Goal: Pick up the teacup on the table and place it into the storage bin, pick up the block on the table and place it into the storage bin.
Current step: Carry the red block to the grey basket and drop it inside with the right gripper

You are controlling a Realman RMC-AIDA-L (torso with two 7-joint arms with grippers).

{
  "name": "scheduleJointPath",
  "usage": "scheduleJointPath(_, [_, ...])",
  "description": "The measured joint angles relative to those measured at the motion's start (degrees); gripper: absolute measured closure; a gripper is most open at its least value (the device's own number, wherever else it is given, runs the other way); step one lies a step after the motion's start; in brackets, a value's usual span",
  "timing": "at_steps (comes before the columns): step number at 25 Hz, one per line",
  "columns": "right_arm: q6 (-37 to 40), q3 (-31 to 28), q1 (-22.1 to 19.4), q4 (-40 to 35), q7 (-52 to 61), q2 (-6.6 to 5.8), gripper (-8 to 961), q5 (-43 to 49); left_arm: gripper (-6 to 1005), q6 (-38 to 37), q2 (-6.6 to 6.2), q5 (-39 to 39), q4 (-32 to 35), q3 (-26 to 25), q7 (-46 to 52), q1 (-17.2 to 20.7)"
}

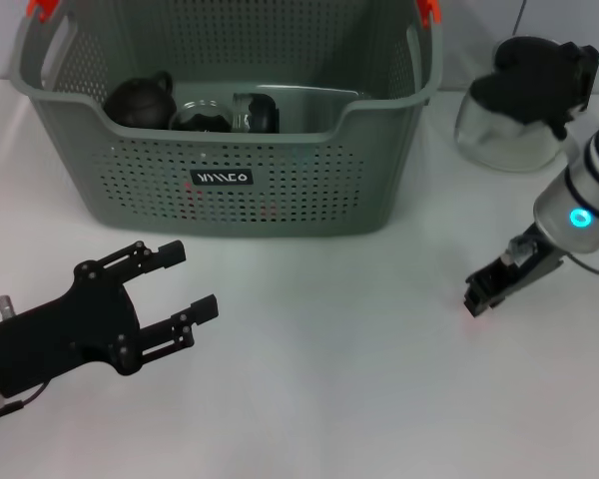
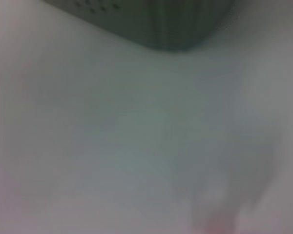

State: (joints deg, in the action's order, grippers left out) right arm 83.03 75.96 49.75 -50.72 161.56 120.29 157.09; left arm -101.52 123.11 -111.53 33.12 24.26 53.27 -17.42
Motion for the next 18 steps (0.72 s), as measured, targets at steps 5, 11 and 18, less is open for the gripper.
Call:
scheduleJointPath(5, [8.13,-4.56,-4.44,-16.22,-3.34,-0.25,749,-6.62,267,0.01,0.01,0.00,0.02,-0.01,-0.01,0.02])
scheduleJointPath(11, [15.62,-15.94,-7.81,-29.65,-10.83,-0.35,749,-23.53,267,-0.07,-0.06,0.00,0.02,-0.16,0.13,-0.06])
scheduleJointPath(18, [8.68,-24.36,-6.64,-27.20,-18.14,-0.63,748,-37.94,267,-0.14,-0.03,0.00,0.02,-0.16,0.31,-0.41])
